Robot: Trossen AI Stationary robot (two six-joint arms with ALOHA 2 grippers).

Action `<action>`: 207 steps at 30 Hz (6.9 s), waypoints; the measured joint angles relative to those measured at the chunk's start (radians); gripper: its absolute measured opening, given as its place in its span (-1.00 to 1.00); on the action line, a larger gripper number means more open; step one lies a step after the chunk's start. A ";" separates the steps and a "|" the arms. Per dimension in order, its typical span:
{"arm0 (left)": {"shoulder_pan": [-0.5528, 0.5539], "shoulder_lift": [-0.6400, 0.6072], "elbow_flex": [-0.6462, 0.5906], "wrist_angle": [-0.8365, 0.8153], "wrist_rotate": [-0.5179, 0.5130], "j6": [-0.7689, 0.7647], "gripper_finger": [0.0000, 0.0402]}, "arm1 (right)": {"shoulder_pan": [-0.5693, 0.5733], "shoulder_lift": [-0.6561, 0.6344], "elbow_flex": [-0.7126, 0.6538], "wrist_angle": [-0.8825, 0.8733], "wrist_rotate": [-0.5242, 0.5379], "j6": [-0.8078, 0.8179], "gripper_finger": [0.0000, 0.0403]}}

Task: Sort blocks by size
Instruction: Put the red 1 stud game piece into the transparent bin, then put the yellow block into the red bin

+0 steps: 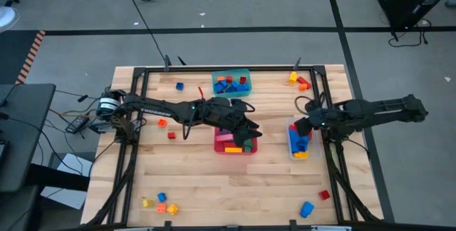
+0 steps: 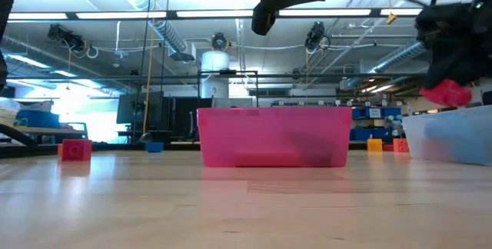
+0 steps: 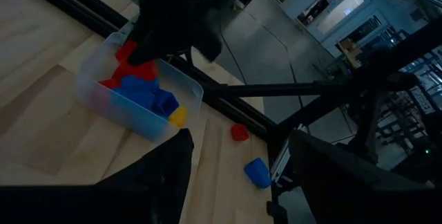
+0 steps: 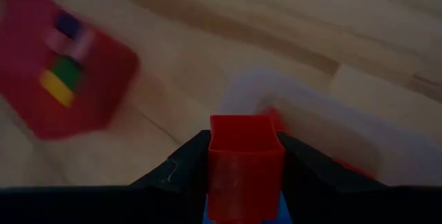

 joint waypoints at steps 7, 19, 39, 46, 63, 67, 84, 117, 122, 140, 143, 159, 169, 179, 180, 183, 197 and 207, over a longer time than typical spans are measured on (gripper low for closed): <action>0.000 0.000 0.000 0.000 0.000 0.000 0.23 | -0.037 0.174 -0.001 -0.041 -0.055 -0.123 -0.19; 0.004 0.000 0.000 -0.040 -0.008 0.036 0.23 | -0.037 0.195 0.001 -0.042 -0.055 -0.152 0.13; 0.047 -0.322 0.001 -0.592 -0.348 0.102 0.10 | 0.150 0.156 0.206 0.249 0.083 -0.196 0.02; -0.109 -0.507 0.002 -0.896 -0.530 -0.131 0.06 | 0.233 0.262 0.205 0.262 0.084 -0.184 0.00; -0.550 -0.399 0.000 -1.454 -0.479 -0.924 0.06 | 0.246 0.337 0.204 0.263 0.088 -0.176 -0.01; -0.581 -0.368 0.000 -1.524 -0.442 -0.972 0.06 | 0.246 0.337 0.204 0.264 0.088 -0.178 -0.01; -0.589 -0.186 0.000 -1.674 -0.338 -0.972 0.23 | 0.246 0.337 0.204 0.265 0.088 -0.179 -0.02; -0.963 -0.072 0.000 -1.345 -0.036 -1.634 0.44 | 0.246 0.337 0.204 0.276 0.088 -0.197 -0.04; -1.005 -0.026 0.000 -1.309 -0.023 -1.557 0.44 | 0.246 0.337 0.204 0.281 0.088 -0.204 -0.04; -1.016 -0.008 0.000 -1.310 -0.044 -0.930 0.44 | 0.245 0.337 0.204 0.316 0.110 -0.221 -0.04; -1.023 -0.008 0.000 -1.310 -0.047 -0.864 0.44 | 0.245 0.337 0.204 0.316 0.110 -0.221 -0.04; -1.110 -0.007 0.000 -1.299 -0.179 -0.786 0.44 | 0.245 0.337 0.204 0.315 0.166 -0.223 -0.04; -1.121 -0.007 0.000 -1.297 -0.236 -0.767 0.43 | 0.245 0.337 0.204 0.315 0.166 -0.220 -0.04; -1.124 0.030 -0.040 -1.223 -0.240 -0.769 0.36 | 0.245 0.337 0.204 0.316 0.166 -0.220 -0.04; -1.124 0.033 -0.047 -1.212 -0.240 -0.769 0.36 | 0.245 0.337 0.204 0.316 0.166 -0.220 -0.04; -1.124 0.035 -0.078 -1.173 -0.236 -0.776 0.35 | 0.245 0.337 0.204 0.317 0.166 -0.220 -0.04; -1.127 0.035 -0.133 -1.092 -0.213 -0.794 0.04 | 0.245 0.337 0.204 0.359 0.163 -0.212 -0.04; -1.128 0.035 -0.133 -1.090 -0.199 -0.790 -0.23 | 0.245 0.337 0.204 0.360 0.163 -0.214 -0.04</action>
